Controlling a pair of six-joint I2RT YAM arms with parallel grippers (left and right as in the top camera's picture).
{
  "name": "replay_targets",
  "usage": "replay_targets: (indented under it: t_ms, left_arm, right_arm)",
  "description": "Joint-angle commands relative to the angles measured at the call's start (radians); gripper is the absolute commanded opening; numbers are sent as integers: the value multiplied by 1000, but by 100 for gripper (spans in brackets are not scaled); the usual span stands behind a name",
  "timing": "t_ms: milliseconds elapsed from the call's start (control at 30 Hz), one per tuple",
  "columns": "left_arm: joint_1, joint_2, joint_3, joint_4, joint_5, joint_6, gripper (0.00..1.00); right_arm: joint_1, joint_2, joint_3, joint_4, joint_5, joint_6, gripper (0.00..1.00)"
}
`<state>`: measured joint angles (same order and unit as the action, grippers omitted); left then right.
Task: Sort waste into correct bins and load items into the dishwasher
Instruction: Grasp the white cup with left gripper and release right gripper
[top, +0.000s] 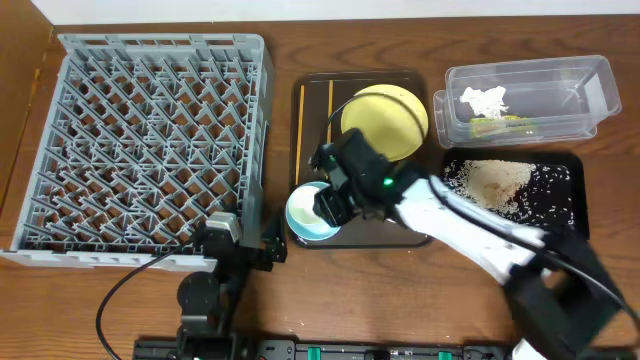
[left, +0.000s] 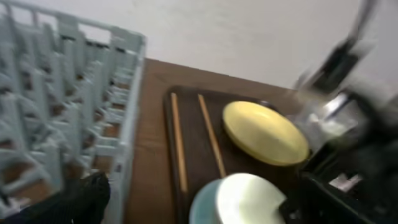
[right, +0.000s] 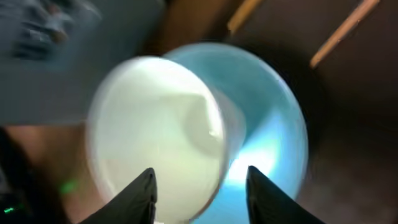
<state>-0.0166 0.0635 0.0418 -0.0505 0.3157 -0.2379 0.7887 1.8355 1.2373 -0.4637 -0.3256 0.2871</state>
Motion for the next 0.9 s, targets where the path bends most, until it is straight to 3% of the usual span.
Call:
replay_targets:
  t_ms: [0, 67, 133, 167, 333, 400, 533, 667, 867]
  left_arm:
    - [4, 7, 85, -96, 60, -63, 95]
    - [4, 32, 165, -173, 58, -64, 95]
    - [4, 82, 265, -270, 58, -64, 95]
    - [4, 154, 368, -369, 58, -64, 95]
    - [5, 380, 600, -536, 62, -94, 95]
    - [5, 533, 733, -572, 164, -109, 95]
    - [5, 721, 874, -587, 310, -98, 95]
    - [5, 767, 901, -600, 315, -71, 95]
    - [40, 763, 901, -595, 416, -75, 95]
  right_arm:
    - [3, 28, 26, 1, -4, 15, 33]
    - [5, 31, 26, -1, -5, 15, 14]
    - [5, 29, 31, -2, -4, 15, 2]
    - [-2, 27, 56, -24, -5, 11, 1]
    - [-51, 25, 257, -237, -35, -78, 1]
    - [-101, 25, 402, -369, -47, -127, 1]
    - [-171, 25, 502, -435, -182, -129, 1]
    - [-228, 26, 500, -449, -328, -169, 1]
    - [-315, 26, 499, -453, -764, -410, 1]
